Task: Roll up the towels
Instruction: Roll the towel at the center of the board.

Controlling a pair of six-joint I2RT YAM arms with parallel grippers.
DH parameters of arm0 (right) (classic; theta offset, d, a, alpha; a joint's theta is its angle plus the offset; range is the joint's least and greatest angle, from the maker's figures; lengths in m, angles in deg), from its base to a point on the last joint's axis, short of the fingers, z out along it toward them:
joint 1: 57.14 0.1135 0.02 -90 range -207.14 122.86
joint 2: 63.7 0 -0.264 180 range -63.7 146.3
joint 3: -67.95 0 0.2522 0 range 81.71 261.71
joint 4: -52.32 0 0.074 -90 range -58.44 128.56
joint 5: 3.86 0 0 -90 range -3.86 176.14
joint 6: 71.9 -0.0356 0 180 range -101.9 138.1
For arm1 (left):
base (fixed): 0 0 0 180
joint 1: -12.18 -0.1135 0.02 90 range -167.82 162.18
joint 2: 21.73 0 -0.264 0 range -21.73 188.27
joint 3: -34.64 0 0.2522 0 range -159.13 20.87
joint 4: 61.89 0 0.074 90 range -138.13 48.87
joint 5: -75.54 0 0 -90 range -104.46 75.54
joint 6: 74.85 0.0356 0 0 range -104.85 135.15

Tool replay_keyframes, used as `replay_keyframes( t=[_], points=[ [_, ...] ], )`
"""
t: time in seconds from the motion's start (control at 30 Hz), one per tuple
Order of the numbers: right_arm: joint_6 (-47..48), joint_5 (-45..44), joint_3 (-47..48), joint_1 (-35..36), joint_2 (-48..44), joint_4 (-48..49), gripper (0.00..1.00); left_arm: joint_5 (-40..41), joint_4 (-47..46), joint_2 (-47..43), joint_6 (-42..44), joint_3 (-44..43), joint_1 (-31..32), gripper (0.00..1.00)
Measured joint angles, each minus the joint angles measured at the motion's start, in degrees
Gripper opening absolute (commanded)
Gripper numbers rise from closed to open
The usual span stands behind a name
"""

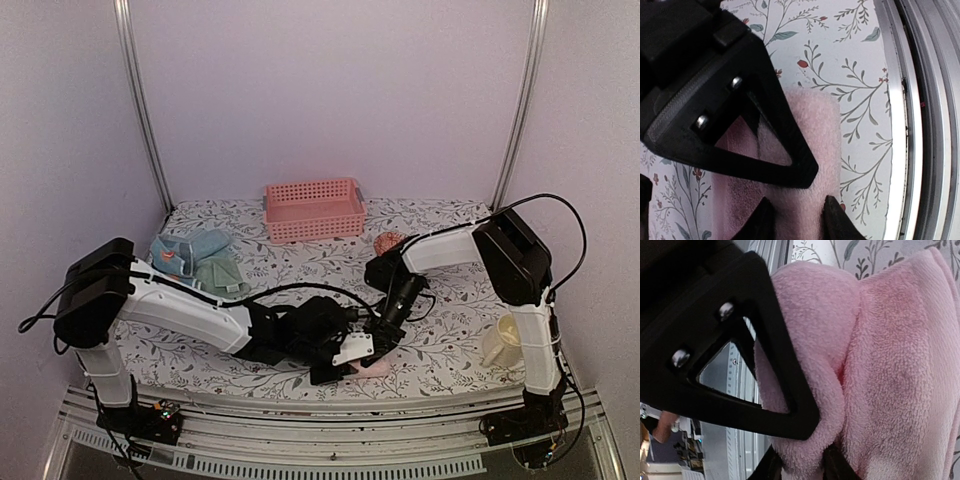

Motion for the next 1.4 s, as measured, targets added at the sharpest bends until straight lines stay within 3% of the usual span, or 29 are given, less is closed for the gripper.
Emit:
replay_keyframes(
  t=[0.1, 0.33, 0.47, 0.63, 0.93, 1.27, 1.4],
  points=[
    [0.31, -1.36, -1.14, -0.04, -2.38, 0.17, 0.45, 0.15, 1.09, 0.87, -0.57, -1.49, 0.17, 0.19],
    [1.16, -5.81, -6.47, -3.32, -20.81, 2.03, 0.48, -0.50, 2.27, 1.46, -4.48, -2.84, 0.02, 0.19],
    [-0.94, -9.57, -15.58, -4.92, -37.13, 10.84, 0.48, -5.92, 4.39, 1.51, -8.61, -4.04, -1.55, 0.18],
    [-4.11, -22.21, -30.08, 0.26, -53.40, 25.51, 0.48, -17.03, 7.48, 4.20, -15.04, -7.58, -6.86, 0.17],
    [-3.32, -35.50, -37.75, 9.18, -49.86, 40.15, 0.51, -37.70, 6.47, 10.08, -25.00, -10.25, -15.76, 0.16],
    [-1.44, -44.11, -38.95, 15.08, -39.74, 50.84, 0.52, -42.77, 7.21, 12.28, -26.18, -11.87, -17.42, 0.15],
    [-0.63, -45.99, -39.23, 15.65, -37.55, 53.31, 0.43, -43.39, 7.98, 12.81, -26.08, -12.55, -17.99, 0.17]
  ],
)
